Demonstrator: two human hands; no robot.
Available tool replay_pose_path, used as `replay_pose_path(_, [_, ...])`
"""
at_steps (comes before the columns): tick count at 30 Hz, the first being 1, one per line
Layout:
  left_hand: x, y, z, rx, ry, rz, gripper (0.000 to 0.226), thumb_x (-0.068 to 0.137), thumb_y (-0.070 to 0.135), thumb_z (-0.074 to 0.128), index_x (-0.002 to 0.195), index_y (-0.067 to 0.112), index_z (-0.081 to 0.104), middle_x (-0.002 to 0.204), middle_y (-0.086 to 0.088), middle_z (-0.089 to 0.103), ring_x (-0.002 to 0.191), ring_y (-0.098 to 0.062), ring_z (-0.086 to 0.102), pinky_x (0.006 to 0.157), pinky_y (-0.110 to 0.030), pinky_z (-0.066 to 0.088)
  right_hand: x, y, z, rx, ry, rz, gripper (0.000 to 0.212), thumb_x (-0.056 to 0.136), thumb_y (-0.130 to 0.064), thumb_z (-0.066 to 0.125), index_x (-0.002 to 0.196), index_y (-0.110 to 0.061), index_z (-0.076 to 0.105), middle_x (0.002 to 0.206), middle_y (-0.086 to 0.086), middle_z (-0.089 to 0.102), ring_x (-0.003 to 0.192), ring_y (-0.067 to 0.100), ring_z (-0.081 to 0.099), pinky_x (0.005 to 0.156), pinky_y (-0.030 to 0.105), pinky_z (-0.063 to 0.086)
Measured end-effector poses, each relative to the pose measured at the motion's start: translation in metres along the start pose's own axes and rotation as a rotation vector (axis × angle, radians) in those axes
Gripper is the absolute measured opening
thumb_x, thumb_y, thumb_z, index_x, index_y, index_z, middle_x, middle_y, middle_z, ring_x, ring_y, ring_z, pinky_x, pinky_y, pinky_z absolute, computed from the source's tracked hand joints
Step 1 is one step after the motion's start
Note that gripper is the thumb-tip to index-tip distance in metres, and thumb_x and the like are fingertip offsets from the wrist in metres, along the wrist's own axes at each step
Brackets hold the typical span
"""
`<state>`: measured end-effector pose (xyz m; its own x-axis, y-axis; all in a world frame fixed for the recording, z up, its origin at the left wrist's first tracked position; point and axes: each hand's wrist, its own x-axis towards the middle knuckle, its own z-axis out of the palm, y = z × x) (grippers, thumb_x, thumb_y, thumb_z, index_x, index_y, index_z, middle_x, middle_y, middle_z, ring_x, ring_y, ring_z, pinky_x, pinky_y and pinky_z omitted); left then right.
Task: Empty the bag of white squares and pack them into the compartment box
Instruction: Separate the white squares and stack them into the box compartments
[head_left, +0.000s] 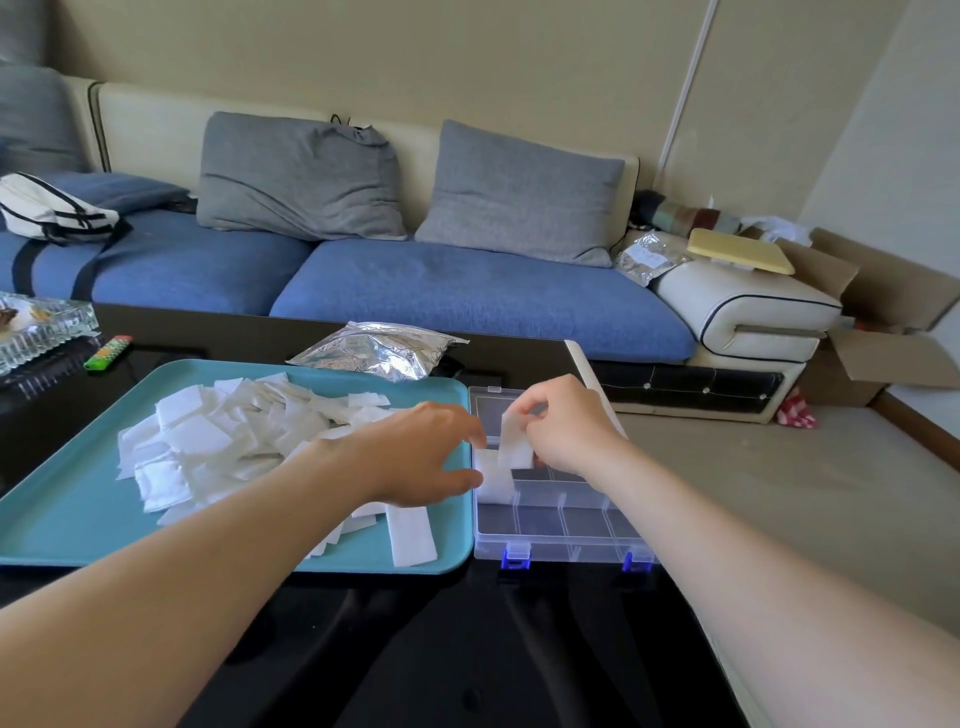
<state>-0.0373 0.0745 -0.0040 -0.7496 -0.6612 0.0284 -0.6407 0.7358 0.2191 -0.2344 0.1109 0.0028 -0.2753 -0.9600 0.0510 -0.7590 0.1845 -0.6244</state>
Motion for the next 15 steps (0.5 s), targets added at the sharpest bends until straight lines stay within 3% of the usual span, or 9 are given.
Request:
replay_pose_path(6, [-0.001,-0.003,0.0,-0.005,0.0,0.004,0.045,0.098,0.053,0.062,0.136,0.031,0.058,0.142,0.01,0.055,0.103,-0.003,0.042,0.093,-0.026,0.037,0.0,-0.009,0.01,-0.013,-0.146,0.017,0.025,0.102,-0.008,0.06,0.103,-0.02,0.082,0.091,0.003,0.073,0.085,0.028,0.075,0.078,0.042,0.067])
replay_pose_path(11, [0.0,-0.007,0.001,-0.011,0.0,0.014,0.048,0.094,0.057,0.065,0.133,0.031,0.056,0.137,0.013,0.057,0.102,-0.004,0.045,0.088,-0.026,0.036,0.004,-0.005,0.012,-0.05,-0.198,0.003,0.021,0.097,-0.009,0.071,0.112,-0.022,0.071,0.104,0.003,0.067,0.071,0.018,0.076,0.065,0.029,0.063])
replay_pose_path(15, [-0.001,-0.007,0.0,-0.046,-0.019,0.045,0.05,0.096,0.053,0.065,0.14,0.035,0.05,0.143,0.015,0.055,0.102,-0.003,0.044,0.092,-0.025,0.037,0.005,-0.005,0.015,-0.269,-0.206,-0.181,0.018,0.09,-0.014,0.077,0.086,-0.03,0.069,0.086,-0.005,0.062,0.089,0.016,0.063,0.072,0.033,0.054])
